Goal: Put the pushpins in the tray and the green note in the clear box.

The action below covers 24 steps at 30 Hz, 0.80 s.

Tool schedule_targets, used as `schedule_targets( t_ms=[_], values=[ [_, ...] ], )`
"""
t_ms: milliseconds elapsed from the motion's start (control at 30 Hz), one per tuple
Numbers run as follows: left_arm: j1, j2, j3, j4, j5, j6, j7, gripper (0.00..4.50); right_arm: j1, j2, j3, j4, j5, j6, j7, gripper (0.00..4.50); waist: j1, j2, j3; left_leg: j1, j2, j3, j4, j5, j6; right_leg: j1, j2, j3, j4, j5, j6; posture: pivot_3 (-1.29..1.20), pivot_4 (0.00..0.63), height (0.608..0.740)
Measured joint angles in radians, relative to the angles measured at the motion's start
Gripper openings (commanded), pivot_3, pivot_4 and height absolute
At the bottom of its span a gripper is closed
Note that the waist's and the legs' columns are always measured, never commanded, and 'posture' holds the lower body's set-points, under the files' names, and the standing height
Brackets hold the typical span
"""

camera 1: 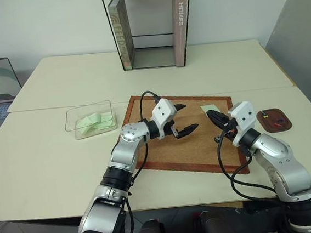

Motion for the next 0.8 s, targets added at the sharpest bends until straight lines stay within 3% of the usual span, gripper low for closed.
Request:
schedule_targets(
  t_ms=[200,400,533,800],
  values=[
    [-0.129,-0.008,-0.054,0.227,0.11,-0.254,0.006,4.47,-0.01,-0.001,0.015,-0.061,0.05,0.099,0.014,0.0,0.0,-0.001,0.0,-0.001,-0.001,0.0,0.0,0.0,0.0,0.0,0.002,0.0,0.0,0.0,0.0,0.0,0.15,0.74],
    [-0.24,-0.045,-0.057,0.423,0.153,-0.396,0.03,4.47,-0.033,0.001,0.03,-0.114,0.081,0.184,0.008,0.0,0.0,-0.002,0.001,-0.002,-0.001,-0.001,0.0,0.0,0.0,0.0,0.002,-0.001,-0.001,0.0,0.0,0.0,0.15,0.74],
    [-0.274,-0.053,-0.057,0.502,0.167,-0.452,0.025,3.94,-0.034,0.002,0.029,-0.121,0.09,0.211,-0.001,0.0,-0.001,-0.002,0.001,-0.002,-0.001,0.0,0.0,0.0,0.0,-0.001,0.002,-0.001,-0.001,0.0,0.0,0.0,0.15,0.74],
    [-0.318,-0.05,-0.057,0.605,0.189,-0.503,0.013,2.18,-0.035,0.012,0.028,-0.132,0.105,0.237,-0.021,0.0,-0.001,-0.003,0.002,-0.002,-0.001,0.0,0.0,0.0,0.0,-0.001,0.002,-0.001,0.0,0.0,0.0,0.0,0.15,0.74]
  ],
)
